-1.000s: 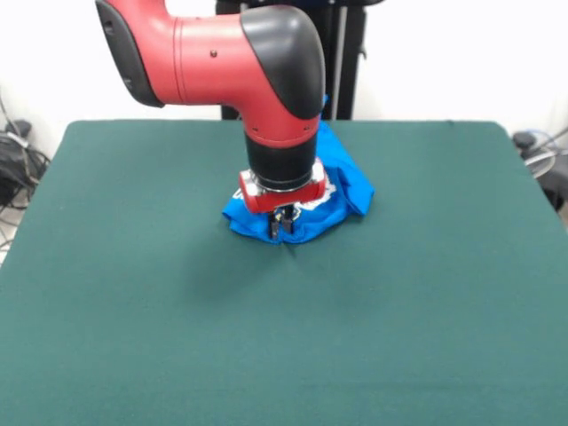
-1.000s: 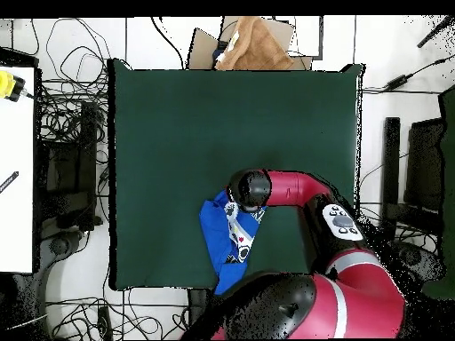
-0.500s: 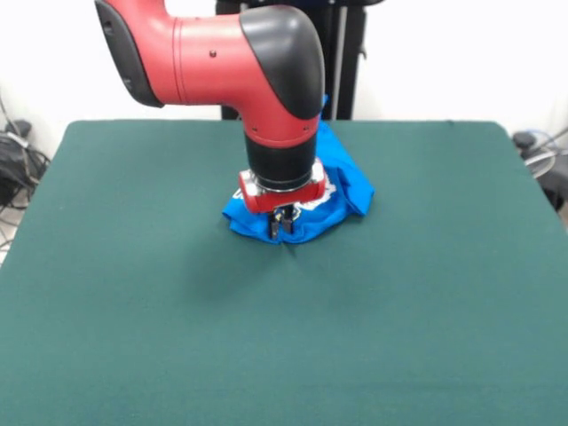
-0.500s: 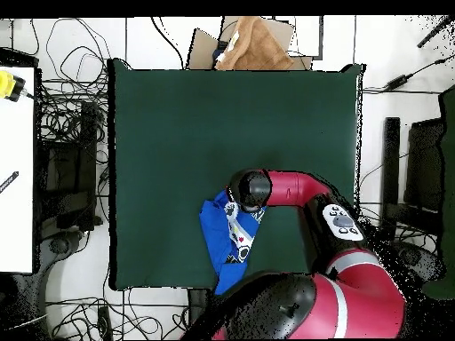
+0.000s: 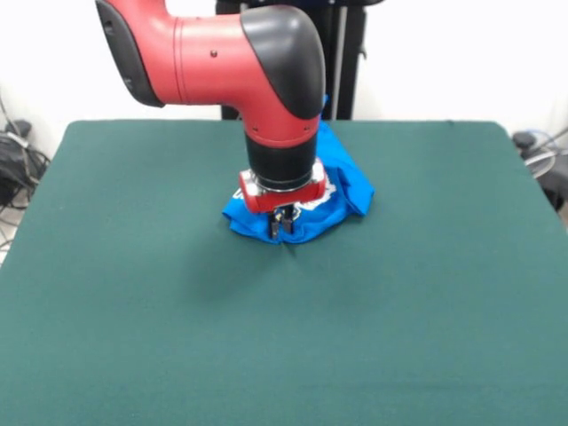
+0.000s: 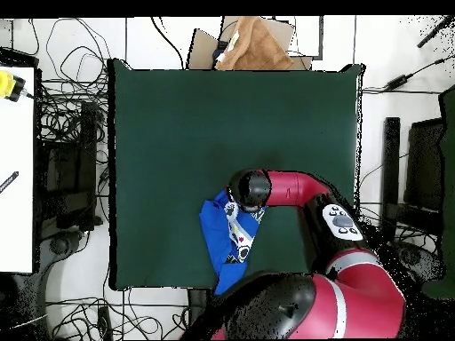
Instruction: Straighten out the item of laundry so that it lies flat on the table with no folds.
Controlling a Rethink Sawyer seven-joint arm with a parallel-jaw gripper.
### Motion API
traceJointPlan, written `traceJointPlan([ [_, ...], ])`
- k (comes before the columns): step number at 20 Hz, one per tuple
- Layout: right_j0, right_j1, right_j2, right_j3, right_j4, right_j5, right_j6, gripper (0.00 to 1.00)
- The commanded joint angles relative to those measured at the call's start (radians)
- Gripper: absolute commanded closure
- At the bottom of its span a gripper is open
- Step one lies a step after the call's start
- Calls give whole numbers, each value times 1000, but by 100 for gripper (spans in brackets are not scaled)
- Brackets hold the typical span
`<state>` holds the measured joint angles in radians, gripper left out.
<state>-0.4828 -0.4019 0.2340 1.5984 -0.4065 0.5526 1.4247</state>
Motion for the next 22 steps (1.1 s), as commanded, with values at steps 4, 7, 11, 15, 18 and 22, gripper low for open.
traceJointPlan([
  [4, 76, 67, -33, 41, -64, -105, 124, 100],
  [7, 87, 57, -43, 55, -60, -121, 135, 100],
  [11, 100, 39, -55, 67, -48, -142, 146, 100],
  [15, 96, 38, -53, 68, -45, -167, 133, 100],
  [18, 94, 39, -49, 66, -44, -165, 121, 0],
  [22, 89, 40, -45, 68, -38, -155, 115, 0],
])
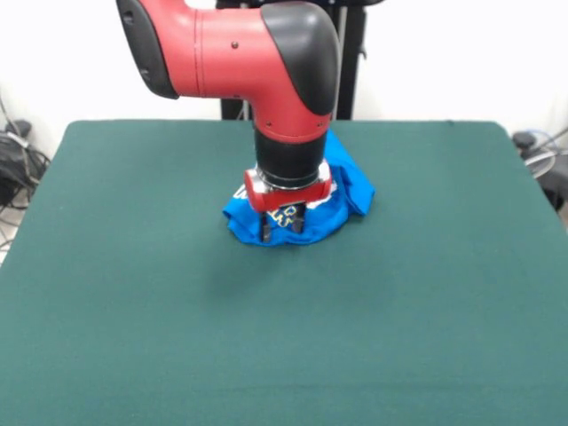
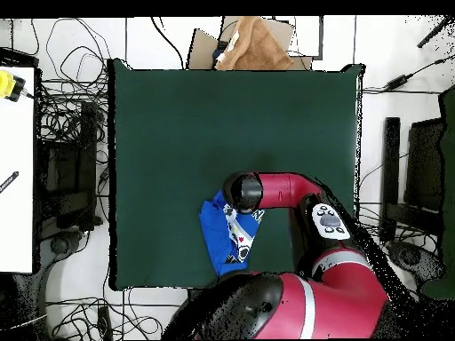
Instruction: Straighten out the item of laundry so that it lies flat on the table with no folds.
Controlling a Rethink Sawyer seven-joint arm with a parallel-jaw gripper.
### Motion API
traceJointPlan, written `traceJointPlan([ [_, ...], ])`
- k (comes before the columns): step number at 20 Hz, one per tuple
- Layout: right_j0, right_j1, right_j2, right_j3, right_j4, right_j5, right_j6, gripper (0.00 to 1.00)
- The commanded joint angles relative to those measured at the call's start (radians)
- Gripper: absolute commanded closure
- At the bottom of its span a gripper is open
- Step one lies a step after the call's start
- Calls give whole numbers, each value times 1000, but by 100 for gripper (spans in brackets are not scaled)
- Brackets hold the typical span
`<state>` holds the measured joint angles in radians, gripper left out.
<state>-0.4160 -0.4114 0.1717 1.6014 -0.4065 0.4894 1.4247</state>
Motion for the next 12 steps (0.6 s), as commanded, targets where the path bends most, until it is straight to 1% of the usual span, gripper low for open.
traceJointPlan([
  [1, 24, 49, 16, 64, -36, -89, 115, 0],
  [12, 45, 39, -6, 72, -34, -107, 150, 0],
])
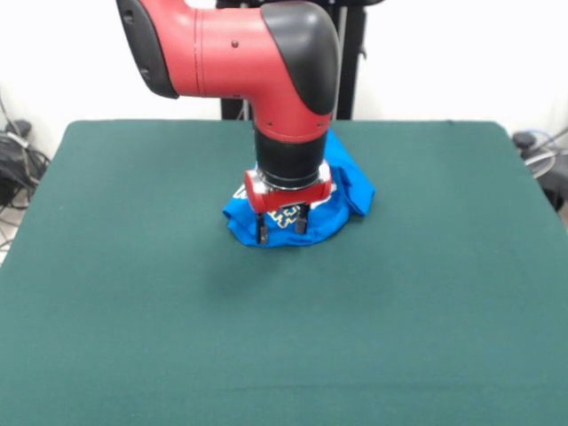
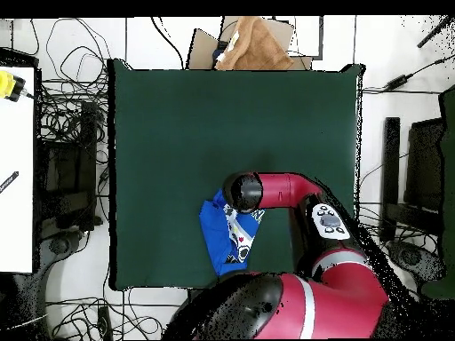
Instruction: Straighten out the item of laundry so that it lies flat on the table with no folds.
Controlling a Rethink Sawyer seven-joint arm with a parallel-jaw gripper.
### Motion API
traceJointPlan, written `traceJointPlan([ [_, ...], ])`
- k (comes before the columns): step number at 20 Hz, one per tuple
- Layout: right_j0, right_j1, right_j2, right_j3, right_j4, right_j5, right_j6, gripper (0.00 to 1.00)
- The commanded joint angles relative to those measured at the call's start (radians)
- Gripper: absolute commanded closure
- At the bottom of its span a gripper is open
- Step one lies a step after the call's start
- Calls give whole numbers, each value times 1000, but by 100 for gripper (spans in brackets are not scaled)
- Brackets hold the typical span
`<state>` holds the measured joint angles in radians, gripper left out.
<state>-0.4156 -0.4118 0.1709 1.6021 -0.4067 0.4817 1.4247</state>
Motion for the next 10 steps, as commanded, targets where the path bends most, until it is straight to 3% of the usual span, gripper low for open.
traceJointPlan([
  [1, 48, 39, -8, 73, -34, -104, 155, 0],
  [10, 39, 50, -12, 76, -38, -130, 147, 0],
])
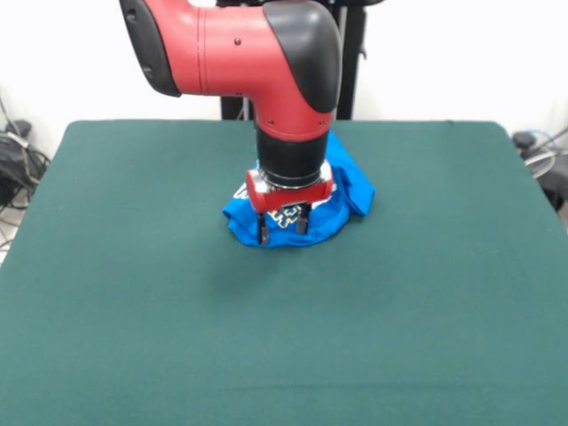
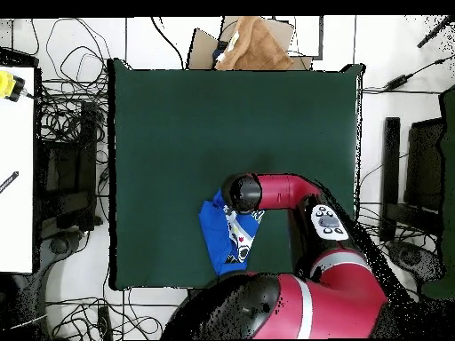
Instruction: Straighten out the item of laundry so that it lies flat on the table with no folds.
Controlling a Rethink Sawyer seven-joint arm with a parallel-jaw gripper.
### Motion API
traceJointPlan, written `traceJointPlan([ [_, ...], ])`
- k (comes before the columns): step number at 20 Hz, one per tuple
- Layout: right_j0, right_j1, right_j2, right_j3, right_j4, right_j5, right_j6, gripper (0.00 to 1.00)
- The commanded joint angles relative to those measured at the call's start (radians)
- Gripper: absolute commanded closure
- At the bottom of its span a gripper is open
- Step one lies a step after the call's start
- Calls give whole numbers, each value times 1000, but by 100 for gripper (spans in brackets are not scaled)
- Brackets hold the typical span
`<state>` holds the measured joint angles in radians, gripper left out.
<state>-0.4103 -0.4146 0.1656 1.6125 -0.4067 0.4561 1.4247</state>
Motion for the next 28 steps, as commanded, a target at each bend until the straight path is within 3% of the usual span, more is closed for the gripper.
traceJointPlan([
  [1, 38, 55, -10, 64, -39, -110, 149, 0],
  [13, 48, 30, -15, 82, -40, -105, 145, 0],
  [17, 60, 34, -30, 41, -49, -93, 134, 0],
  [24, -20, 109, 44, -30, -40, -107, 46, 0],
  [28, 5, 113, 35, -52, -43, -124, 67, 0],
])
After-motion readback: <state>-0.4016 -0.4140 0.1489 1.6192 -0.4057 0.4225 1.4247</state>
